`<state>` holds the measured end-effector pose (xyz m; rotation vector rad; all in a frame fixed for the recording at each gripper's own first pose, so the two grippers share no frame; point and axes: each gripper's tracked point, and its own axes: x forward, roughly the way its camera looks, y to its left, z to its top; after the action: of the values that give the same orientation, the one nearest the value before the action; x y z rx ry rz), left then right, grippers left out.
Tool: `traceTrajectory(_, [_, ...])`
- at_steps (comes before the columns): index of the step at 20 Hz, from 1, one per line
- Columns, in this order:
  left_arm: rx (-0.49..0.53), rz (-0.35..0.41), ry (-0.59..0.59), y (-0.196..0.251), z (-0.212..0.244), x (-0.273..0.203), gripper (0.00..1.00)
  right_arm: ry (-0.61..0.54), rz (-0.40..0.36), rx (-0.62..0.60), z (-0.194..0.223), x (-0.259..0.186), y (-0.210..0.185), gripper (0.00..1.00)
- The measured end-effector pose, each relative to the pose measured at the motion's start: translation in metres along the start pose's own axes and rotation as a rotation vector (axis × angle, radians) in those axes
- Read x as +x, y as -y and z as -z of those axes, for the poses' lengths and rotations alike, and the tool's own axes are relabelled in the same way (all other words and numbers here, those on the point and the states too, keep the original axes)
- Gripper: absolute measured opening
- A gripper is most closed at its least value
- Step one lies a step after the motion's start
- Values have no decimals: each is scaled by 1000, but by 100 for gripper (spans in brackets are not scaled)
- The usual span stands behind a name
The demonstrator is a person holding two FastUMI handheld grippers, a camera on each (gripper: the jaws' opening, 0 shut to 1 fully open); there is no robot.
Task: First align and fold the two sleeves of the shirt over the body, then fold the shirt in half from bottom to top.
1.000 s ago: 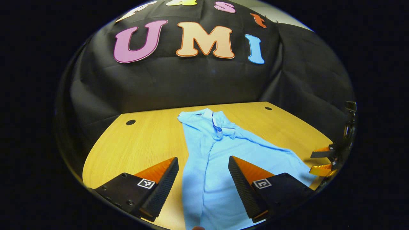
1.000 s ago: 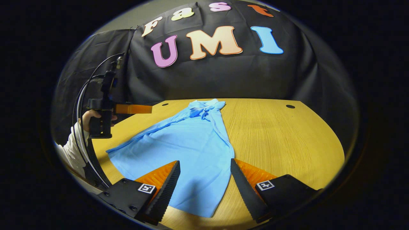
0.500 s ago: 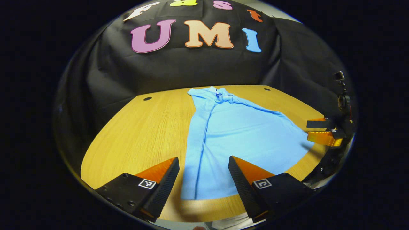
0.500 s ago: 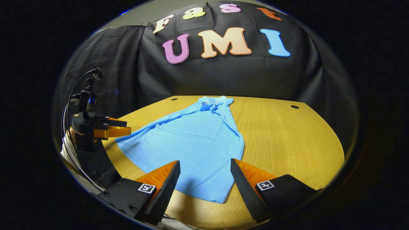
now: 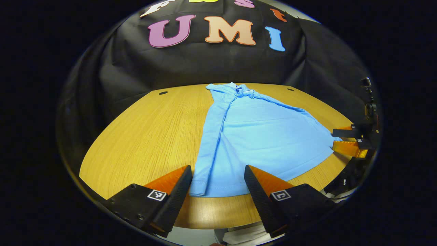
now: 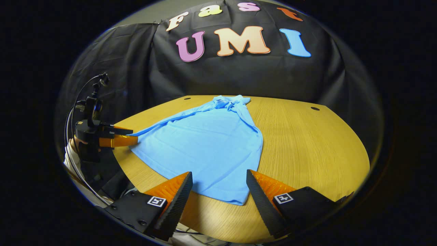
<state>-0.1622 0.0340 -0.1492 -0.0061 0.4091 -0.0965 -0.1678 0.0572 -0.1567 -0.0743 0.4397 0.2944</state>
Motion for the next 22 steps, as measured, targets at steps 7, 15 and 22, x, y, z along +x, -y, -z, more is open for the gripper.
traceTrajectory(7, [12, 40, 57, 11, 2, 1, 79, 22, -1, 5, -2, 2, -3, 94])
traceTrajectory(15, [1, 103, 77, 29, -2, 6, 7, 27, -68, 39, -6, 15, -20, 13])
traceTrajectory(22, [-16, 100, 67, 27, -11, 10, 0, 3, -57, 64, -16, 17, -15, 3])
